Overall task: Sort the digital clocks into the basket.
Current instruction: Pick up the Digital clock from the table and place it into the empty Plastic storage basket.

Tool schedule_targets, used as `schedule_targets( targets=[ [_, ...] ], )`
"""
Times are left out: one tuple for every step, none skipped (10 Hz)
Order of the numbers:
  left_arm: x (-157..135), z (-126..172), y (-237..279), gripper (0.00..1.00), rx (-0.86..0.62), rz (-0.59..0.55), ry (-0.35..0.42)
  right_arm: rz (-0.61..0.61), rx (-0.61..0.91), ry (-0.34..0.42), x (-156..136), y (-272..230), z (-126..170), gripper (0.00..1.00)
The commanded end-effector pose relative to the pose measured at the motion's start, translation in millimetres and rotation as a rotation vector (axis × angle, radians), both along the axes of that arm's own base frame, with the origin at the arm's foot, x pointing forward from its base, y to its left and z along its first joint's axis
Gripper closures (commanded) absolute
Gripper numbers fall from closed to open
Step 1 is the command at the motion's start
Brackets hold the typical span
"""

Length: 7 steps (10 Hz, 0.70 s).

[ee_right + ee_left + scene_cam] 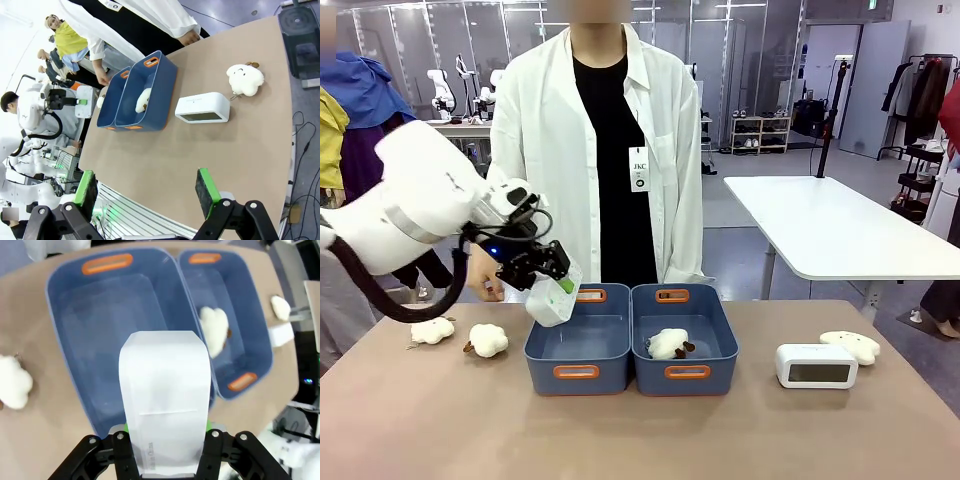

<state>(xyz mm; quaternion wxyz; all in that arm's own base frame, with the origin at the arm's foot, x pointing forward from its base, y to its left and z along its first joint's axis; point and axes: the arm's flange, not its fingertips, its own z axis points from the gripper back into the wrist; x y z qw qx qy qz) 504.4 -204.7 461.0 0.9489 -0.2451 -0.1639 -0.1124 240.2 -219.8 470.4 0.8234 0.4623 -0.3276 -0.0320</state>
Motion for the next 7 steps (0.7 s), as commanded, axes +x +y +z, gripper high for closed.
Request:
schedule_targets(
  targets=[
    [36,-31,-35,1.0,0.112,0.057,-0.058,0.003,0.004,-0.022,-2,0,1,0.0],
    [48,-52,-45,1.0,0.129,0.078,-0.026,0.003,0.004,-0.022,-2,0,1,0.0],
    [57,-73,-53,1.0,0.184,0.084,-0.035,0.003,0.004,-0.022,-2,0,1,0.0],
    [63,-90,-59,1.0,0.212,0.091,-0.021,0.003,0.004,-0.022,-2,0,1,0.0],
    [67,-101,-65,1.0,0.235,0.103,-0.017,0.003,0.004,-0.022,-2,0,1,0.0],
    [69,-104,-68,1.0,0.248,0.109,-0.009,0.003,0.004,-0.022,-2,0,1,0.0],
    [70,-103,-69,1.0,0.253,0.117,-0.008,0.003,0.004,-0.022,-2,0,1,0.0]
  ],
)
